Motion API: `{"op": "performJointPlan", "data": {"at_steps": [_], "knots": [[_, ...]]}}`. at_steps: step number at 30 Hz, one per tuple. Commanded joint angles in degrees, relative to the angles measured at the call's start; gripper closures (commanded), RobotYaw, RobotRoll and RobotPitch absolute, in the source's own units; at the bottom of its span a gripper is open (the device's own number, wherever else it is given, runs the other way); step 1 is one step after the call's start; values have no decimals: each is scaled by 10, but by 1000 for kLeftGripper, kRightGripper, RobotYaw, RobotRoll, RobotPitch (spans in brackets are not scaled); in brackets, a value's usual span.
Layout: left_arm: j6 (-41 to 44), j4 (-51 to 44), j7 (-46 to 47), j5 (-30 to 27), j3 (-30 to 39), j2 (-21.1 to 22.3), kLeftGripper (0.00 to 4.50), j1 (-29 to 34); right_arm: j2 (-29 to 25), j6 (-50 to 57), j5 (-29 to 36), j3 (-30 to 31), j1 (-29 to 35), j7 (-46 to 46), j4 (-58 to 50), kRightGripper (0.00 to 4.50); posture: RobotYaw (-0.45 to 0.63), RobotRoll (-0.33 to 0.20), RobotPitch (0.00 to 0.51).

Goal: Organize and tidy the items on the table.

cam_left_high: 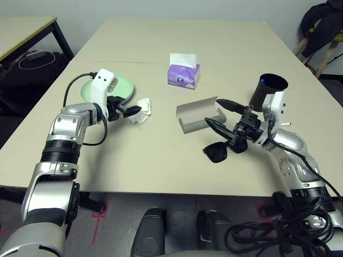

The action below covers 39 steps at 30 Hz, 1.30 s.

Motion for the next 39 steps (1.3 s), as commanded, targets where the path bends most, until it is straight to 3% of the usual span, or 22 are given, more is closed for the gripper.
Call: {"op": "performJointPlan", "data": {"at_steps": [1,7,10,20,26,30,33,39], "knots": [[5,-5,-11,14,-19,-2,19,13,-4,9,-1,3,5,-5,-16,0,149,0,58],[4,-8,-15,24,-29,-11,19,26,-6,12,0,1,3,-6,-19,0,149,0,59],[13,-8,-12,24,-28,-14,634,27,-7,10,0,0,3,-5,-17,0,147,0,61],[26,-19,-8,24,-23,-11,4492,25,-4,3,-1,0,7,-4,-12,0,148,0,61],[57,-41,-14,2,-3,-9,4492,11,-4,2,-1,1,7,-4,-11,0,149,0,61],[89,-41,4,-41,54,-18,4492,-30,-3,0,-2,2,5,-3,-7,0,152,0,62],[64,7,58,-52,105,-32,4492,-76,-2,-2,-2,2,4,-3,-4,0,155,0,61],[-56,177,208,-5,141,-38,4492,-156,1,-7,-3,1,2,-4,3,0,156,0,60]]}}
